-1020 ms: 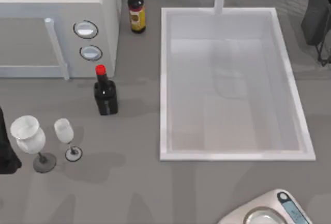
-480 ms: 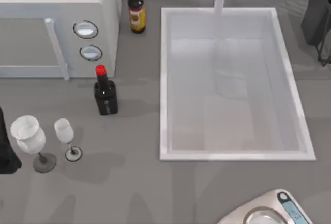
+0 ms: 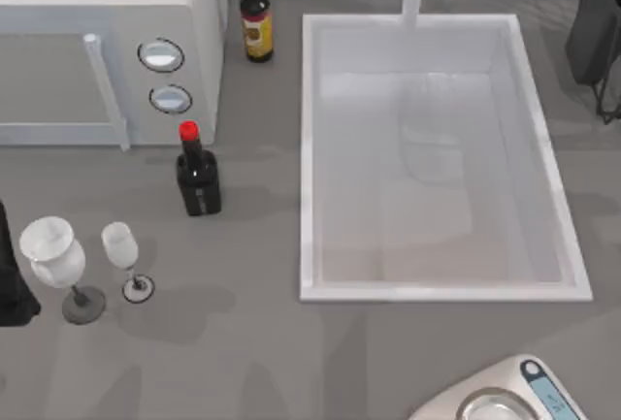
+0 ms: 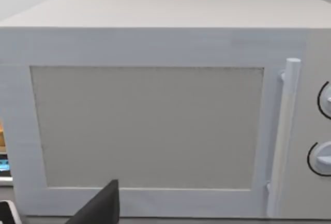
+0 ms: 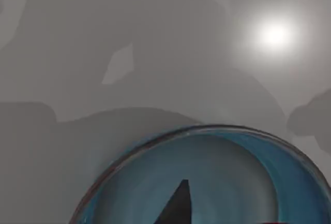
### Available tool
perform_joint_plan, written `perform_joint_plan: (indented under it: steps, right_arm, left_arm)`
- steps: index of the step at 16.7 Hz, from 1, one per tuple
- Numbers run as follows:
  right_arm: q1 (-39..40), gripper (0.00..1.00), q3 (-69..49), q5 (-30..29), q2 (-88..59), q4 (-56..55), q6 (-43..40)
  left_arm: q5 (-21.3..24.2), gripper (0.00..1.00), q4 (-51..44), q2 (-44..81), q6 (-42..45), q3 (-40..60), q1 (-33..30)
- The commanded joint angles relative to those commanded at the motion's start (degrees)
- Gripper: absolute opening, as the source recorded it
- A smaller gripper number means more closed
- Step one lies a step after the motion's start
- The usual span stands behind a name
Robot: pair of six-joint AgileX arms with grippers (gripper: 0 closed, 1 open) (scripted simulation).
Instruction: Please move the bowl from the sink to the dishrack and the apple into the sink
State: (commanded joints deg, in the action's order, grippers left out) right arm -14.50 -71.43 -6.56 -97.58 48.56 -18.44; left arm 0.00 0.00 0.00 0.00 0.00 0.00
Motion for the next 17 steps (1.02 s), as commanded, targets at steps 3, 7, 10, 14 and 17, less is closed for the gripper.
perform_joint_plan:
  steps: [3, 7, 10, 14, 17]
  right_arm:
    - [7.00, 0.00, 4.42, -4.42, 1.04, -15.44, 2.34]
    - [18.20, 0.00, 10.89, -11.38, 2.19, -40.01, 6.22]
    - [27.21, 0.00, 16.28, -16.98, 3.39, -59.14, 9.73]
    - [39.15, 0.00, 23.53, -24.34, 4.95, -81.37, 14.57]
    - [46.55, 0.00, 27.87, -28.93, 5.61, -92.54, 17.55]
  left_arm:
    - [0.00, 1.00, 0.00, 0.00, 0.00, 0.00, 0.00]
    - [0.00, 1.00, 0.00, 0.00, 0.00, 0.00, 0.00]
    - [0.00, 1.00, 0.00, 0.00, 0.00, 0.00, 0.00]
    - [0.00, 1.00, 0.00, 0.00, 0.00, 0.00, 0.00]
    - [0.00, 1.00, 0.00, 0.00, 0.00, 0.00, 0.00]
